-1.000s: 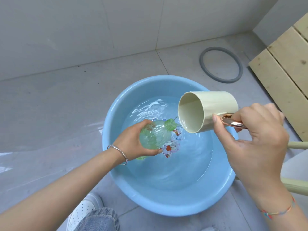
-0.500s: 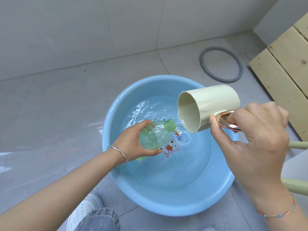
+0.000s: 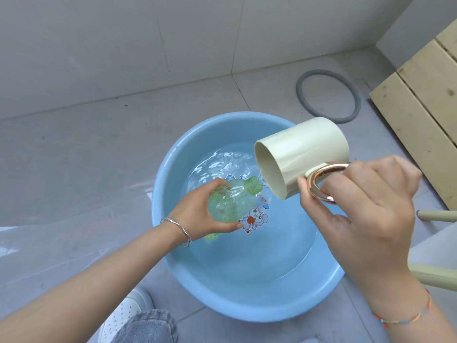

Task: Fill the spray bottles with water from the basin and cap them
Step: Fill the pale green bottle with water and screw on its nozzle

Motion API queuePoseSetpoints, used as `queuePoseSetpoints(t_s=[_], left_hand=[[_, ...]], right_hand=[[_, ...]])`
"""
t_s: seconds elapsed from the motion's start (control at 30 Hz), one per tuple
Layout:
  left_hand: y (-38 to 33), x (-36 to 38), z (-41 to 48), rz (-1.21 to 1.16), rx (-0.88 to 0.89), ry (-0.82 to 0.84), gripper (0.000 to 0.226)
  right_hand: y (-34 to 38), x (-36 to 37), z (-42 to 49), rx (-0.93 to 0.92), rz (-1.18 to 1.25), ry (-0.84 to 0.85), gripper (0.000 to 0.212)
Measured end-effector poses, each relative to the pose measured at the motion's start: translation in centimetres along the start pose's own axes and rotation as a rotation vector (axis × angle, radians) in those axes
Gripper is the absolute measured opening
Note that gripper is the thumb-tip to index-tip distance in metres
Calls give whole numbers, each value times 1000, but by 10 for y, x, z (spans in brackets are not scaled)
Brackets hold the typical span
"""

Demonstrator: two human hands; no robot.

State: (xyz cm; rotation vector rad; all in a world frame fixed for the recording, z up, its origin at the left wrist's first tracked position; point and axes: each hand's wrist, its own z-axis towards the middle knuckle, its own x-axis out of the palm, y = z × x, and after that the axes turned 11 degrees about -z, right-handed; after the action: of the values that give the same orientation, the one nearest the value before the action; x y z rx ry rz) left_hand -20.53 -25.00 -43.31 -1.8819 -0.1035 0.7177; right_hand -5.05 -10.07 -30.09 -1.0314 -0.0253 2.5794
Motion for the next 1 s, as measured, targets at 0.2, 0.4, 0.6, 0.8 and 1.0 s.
queuePoseSetpoints(t_s=[0.2, 0.4, 0.6, 0.8, 1.0], left_hand=[[-2, 1, -1, -12, 9, -8, 78], [-3, 1, -2, -42, 4, -11, 72], [0, -2, -2, -70, -15, -31, 72], [-1, -4, -2, -78, -23, -67, 67], [-2, -1, -3, -79, -21, -53, 67]], right_hand=[[1, 3, -2, -86, -28, -42, 31], [-2, 7, -9, 82, 56, 8, 30], [-24, 27, -29, 684, 308, 279, 38], [-30, 50, -77, 635, 233, 559, 43], [-27, 67, -102, 367, 129, 670, 51]])
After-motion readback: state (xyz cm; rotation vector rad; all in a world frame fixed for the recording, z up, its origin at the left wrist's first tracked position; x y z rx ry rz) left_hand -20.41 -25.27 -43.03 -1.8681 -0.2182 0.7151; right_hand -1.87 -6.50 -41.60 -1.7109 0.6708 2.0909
